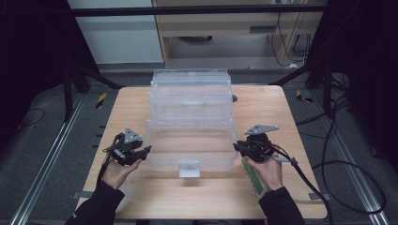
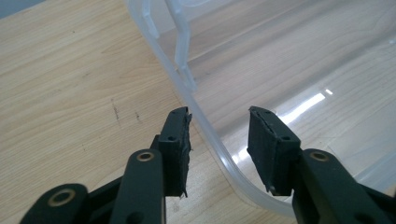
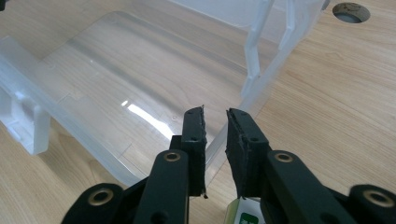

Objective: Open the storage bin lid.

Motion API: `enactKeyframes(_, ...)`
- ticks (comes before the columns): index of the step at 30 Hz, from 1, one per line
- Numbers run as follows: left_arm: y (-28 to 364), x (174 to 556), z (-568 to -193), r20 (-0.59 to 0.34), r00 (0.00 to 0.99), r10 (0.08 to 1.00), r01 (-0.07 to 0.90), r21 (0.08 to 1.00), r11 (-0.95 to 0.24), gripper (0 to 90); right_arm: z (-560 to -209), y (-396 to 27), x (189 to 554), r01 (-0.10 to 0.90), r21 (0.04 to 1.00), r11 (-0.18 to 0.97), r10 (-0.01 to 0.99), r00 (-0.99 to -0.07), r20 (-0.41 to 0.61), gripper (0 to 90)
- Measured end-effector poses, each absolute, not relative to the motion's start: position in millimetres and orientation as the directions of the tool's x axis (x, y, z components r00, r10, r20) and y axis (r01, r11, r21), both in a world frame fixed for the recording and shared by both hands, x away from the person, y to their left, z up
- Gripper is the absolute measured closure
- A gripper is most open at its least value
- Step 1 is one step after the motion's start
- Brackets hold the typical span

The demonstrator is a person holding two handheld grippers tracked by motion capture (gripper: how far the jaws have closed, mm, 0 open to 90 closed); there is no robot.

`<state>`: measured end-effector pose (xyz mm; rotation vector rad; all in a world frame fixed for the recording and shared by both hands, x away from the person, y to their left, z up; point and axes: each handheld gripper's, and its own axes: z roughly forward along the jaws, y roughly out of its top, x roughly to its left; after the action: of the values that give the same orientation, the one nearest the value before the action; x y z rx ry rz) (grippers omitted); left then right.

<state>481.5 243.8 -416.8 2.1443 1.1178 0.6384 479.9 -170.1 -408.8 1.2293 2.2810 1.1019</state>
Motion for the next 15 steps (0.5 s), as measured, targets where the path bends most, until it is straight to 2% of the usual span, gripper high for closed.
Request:
enactKeyframes(6, 252.1, 477.8, -404.8, 0.124, 0.505, 0.854, 0.518, 0.748, -0.415, 52.9, -402.7, -174.6, 477.8, 0.551, 0.776, 0.307, 0.803, -0.587, 0.099, 69.7)
enactKeyframes(15, 272.2, 474.2, -391.4, 0.125, 0.455, 0.882, 0.505, 0.779, -0.371, 48.5, -388.7, -189.3, 473.2, 0.531, 0.798, 0.286, 0.822, -0.564, 0.082, 65.5)
